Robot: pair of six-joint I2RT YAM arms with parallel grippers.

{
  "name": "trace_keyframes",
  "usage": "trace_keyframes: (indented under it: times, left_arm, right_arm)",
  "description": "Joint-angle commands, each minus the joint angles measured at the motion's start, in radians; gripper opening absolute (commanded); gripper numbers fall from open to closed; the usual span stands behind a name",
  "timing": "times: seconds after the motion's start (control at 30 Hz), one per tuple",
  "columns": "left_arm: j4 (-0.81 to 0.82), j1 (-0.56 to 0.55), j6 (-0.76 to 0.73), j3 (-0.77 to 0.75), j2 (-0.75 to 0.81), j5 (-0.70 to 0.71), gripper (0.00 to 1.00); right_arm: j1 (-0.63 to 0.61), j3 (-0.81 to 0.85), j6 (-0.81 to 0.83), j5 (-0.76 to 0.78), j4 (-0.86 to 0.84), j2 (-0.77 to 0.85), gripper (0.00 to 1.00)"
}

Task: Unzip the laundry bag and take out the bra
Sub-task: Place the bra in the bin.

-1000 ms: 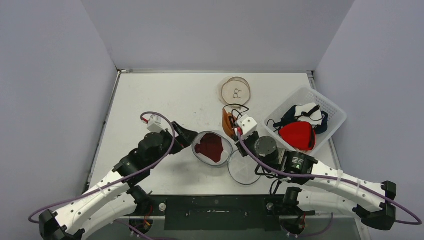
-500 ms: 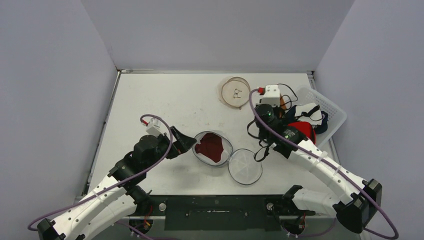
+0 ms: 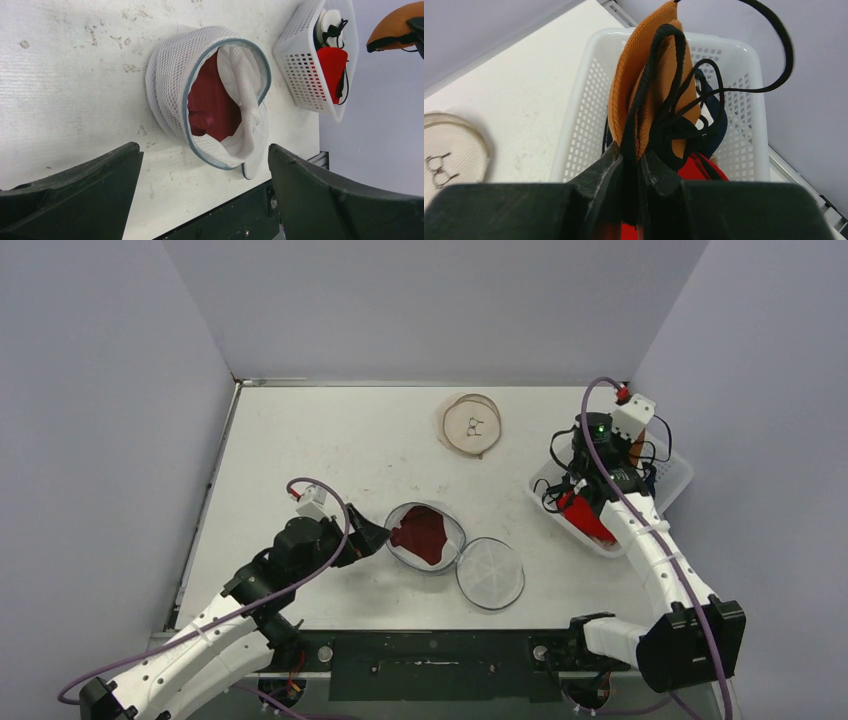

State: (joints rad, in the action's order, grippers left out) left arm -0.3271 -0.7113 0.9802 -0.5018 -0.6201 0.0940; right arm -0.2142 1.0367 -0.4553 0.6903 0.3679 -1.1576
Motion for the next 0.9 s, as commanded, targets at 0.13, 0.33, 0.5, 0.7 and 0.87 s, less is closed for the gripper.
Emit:
trace_keyframes:
  times: [0.13, 0.33, 0.5, 0.7, 0.87]
  left_arm:
    - [0.120, 0.005, -0.019, 0.057, 0.023, -0.042, 0.96]
    - [0.128, 0.004, -0.006, 0.102, 0.045, -0.034, 0.96]
    - [0.151, 0.004, -0.008, 0.140, 0.084, -0.012, 0.96]
    - [0.142, 0.005, -0.015, 0.132, 0.061, 0.010, 0.96]
    - [0.171, 0.005, -0.015, 0.135, 0.018, 0.007, 0.96]
  right_arm:
    - [0.076, 0.047, 0.011, 0.073, -0.122, -0.268, 0.05]
    - [0.135, 0.081, 0.113, 0.137, -0.177, -0.406, 0.05]
    - [0.146, 0.120, 0.101, 0.147, -0.181, -0.446, 0.05]
    - [0.147, 0.166, 0.112, 0.155, -0.194, -0.425, 0.05]
    - [0.146, 0.280, 0.112, 0.205, -0.079, -0.496, 0.05]
